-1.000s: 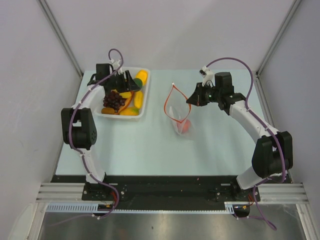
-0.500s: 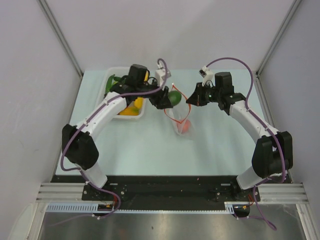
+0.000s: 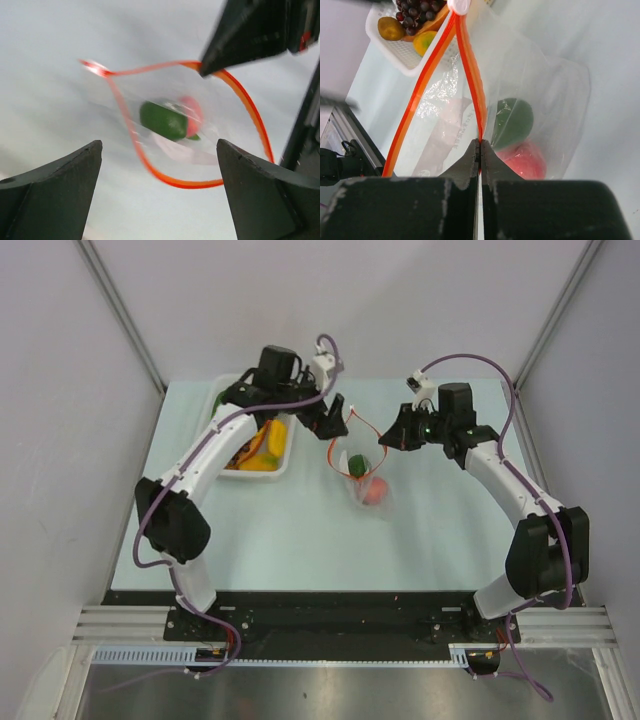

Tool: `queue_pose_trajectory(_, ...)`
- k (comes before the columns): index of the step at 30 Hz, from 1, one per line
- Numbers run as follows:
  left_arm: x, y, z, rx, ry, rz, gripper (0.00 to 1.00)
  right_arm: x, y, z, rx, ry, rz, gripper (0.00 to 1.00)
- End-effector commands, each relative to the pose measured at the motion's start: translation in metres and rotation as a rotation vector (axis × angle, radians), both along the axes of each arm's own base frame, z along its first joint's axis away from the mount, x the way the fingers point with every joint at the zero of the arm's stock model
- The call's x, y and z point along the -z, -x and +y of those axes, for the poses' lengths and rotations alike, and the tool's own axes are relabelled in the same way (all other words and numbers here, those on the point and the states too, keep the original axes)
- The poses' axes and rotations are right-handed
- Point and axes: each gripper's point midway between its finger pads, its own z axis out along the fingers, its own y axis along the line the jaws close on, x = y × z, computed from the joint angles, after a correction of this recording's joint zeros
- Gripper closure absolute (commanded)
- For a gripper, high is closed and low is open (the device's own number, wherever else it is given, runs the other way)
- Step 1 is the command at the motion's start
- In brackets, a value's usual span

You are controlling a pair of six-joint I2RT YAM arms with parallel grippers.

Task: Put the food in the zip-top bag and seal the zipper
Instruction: Place the fake fruit in the zipper food storage bag, then pick up the fake fruit from the bin.

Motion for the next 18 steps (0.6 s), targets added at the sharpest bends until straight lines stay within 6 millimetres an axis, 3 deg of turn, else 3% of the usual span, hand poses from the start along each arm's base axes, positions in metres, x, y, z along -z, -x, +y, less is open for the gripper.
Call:
queue_pose_trajectory(1,-0.071,-0.067,0.058,-0.201,0.091,-0.226,0.01,-0.025,0.0,-0.001,-0.011,-0.025,-0.084,1.0)
queue_pose_trajectory(6,-0.045,-0.16,0.125,-0.448,-0.017,-0.312,0.01,-0.026,0.0,0.0,-0.013,-0.03,-0.082,1.0)
queue_pose_trajectory(9,-0.028,-0.197,0.149,-0.501,-0.053,-0.357,0.04,-0.024,-0.001,-0.001,-0.004,-0.024,-0.079,1.0)
queue_pose_trajectory(14,0.0,-0.233,0.172,-0.469,-0.145,-0.468,0.05,-0.023,-0.002,-0.005,0.014,-0.009,-0.078,1.0)
queue_pose_trajectory(18,0.023,-0.255,0.178,-0.449,-0.203,-0.512,0.05,-0.022,-0.003,-0.007,0.025,0.001,-0.079,1.0)
